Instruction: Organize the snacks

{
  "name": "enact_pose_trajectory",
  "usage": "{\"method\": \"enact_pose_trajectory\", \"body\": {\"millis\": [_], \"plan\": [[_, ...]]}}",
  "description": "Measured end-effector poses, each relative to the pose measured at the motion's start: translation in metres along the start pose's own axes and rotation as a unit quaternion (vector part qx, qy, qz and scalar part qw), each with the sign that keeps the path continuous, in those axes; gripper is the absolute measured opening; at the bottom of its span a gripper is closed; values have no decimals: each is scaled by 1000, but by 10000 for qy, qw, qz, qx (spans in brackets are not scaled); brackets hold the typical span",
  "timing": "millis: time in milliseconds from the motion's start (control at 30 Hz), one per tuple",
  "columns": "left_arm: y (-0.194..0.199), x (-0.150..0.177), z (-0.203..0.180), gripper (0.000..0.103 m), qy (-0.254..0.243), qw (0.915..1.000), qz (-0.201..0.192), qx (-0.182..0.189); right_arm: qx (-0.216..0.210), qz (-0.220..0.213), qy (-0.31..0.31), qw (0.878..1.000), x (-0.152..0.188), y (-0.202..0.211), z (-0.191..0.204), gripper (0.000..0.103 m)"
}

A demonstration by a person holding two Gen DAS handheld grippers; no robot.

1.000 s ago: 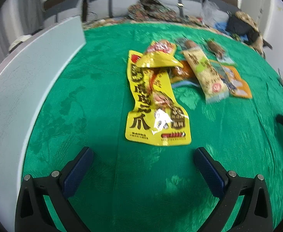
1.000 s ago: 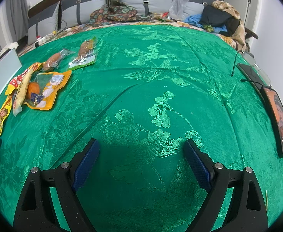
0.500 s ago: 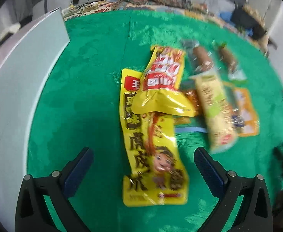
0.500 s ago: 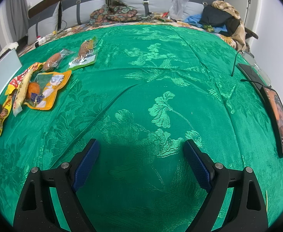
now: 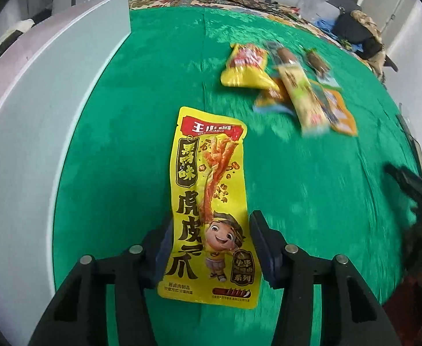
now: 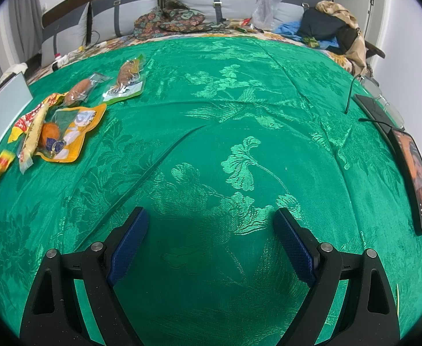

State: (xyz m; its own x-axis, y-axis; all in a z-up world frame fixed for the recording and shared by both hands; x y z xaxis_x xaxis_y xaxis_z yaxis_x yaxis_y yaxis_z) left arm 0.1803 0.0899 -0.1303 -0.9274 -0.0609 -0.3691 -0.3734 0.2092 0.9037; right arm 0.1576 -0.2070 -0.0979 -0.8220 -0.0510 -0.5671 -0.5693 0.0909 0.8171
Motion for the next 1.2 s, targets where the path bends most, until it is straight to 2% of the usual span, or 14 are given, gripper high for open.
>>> {"method": "enact_pose_trajectory", "body": {"millis": [33,100,200,267,300,333,400,533,667,1200], "plan": [[3,4,0,58,-43,10000,-46,28,0,0,0,10000,0,0,0,91],[5,5,-2,85,-131,9998,-157,-3,0,0,-1,10000,0,0,0,91],[-4,-3,-1,87,-190,9985,-426,-273,-1,0,-3,10000,0,0,0,91],[-19,-9,5,87,-80,9980,-419,-471,-1,0,-4,10000,0,0,0,91],[-26,-11,8,93,-46,9974,-450,-556,-1,0,-3,10000,0,0,0,91],[-28,-11,9,96,-144,9952,-667,-705,-1,0,-3,10000,0,0,0,91],[-30,-12,15,103,-36,9944,-814,-668,-1,-1,-3,10000,0,0,0,91],[-29,-7,20,103,-86,9923,-1069,-616,-2,-1,-3,10000,0,0,0,91],[-29,-7,20,103,-115,9916,-1145,-593,-3,-1,-4,10000,0,0,0,91],[-27,-2,19,103,-106,9912,-1174,-600,-8,7,-16,10000,0,0,-1,91]]}}
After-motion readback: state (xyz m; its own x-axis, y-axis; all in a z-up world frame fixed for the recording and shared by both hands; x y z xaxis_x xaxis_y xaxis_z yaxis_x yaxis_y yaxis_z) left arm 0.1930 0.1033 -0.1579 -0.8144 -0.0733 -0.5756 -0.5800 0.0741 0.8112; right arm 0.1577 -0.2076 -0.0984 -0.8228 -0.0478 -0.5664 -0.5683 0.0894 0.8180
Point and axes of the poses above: each gripper's, at about its wrist camera, not at the fingertips, and y roughly against the way its jaws point, z to its left, x to its underside, the point moved 3 cm from there along -y, roughly the way its jaws point, and after that the axes turned 9 degrees about y, right-handed, at the moved point
